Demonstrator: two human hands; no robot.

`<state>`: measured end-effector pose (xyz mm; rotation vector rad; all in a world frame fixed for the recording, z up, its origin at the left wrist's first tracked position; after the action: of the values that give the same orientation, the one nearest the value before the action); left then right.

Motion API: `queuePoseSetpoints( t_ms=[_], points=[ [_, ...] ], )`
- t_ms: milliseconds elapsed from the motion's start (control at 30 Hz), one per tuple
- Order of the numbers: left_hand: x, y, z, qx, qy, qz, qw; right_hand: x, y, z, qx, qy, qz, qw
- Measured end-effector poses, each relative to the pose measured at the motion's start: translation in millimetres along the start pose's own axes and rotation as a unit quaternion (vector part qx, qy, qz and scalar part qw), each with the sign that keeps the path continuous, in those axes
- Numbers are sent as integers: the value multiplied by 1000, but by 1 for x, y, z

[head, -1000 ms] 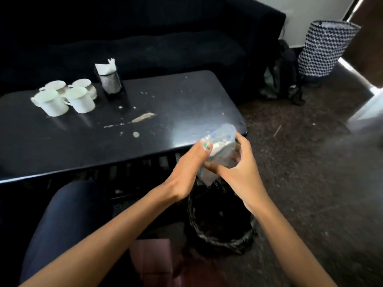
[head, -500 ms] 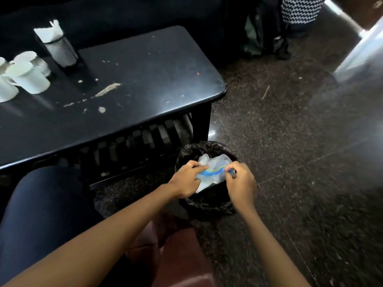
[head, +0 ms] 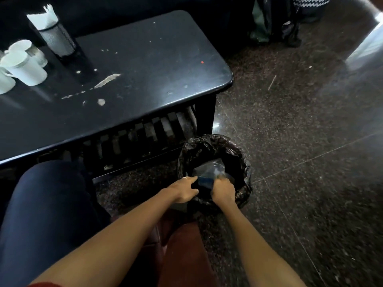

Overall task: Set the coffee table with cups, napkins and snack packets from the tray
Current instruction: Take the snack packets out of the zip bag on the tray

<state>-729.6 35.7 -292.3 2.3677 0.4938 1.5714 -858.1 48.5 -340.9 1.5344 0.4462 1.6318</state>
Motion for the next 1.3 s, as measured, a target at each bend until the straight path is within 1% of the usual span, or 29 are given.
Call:
queuePoseSetpoints(
  t_ms=[67, 200, 267, 333, 433, 567, 667, 800, 967, 1100, 1300],
  points=[
    [0, -4, 3, 3, 3, 2, 1000, -4, -10, 1, 28, 2, 71, 997],
    [1, -8, 7, -8, 6, 8, 1000, -7, -28, -3, 3, -24, 186, 982],
    [3, -6, 6, -10, 6, 2, 1000, -5, -34, -2, 8, -27, 214, 976],
    [5, -4, 6, -13, 5, -5, 1000, -4, -35, 0, 7, -30, 210, 977],
    [9, -1, 6, -9, 1, -16, 1000, 0, -25, 8, -4, -25, 153, 988],
    [16, 3, 7, 10, -4, -35, 999, 7, 6, 21, 17, 17, 13, 1000],
    [23, 11, 5, 26, -7, -58, 998, 18, 29, 27, 46, 63, -58, 995],
    [37, 24, -2, 15, -27, -96, 995, 35, 53, 38, 132, 141, -102, 976],
    [64, 48, -7, -28, -59, -155, 986, 62, 94, 63, 145, 214, -178, 949],
    [101, 79, 2, -71, -85, -229, 967, 87, 135, 105, 161, 259, -230, 924],
    [174, 128, 41, -101, -99, -320, 937, 129, 186, 188, 248, 337, -245, 875]
  ],
)
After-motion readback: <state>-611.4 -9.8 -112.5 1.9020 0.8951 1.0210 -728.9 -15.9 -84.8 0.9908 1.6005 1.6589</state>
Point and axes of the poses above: each hand's wrist, its own x-axis away from the middle knuckle, its own y-axis out of the back of the hand, z = x × y, the point moved 7 cm from there along -x, towards the middle knuckle, and after that the axes turned 10 degrees about z, right-handed, at the moved point
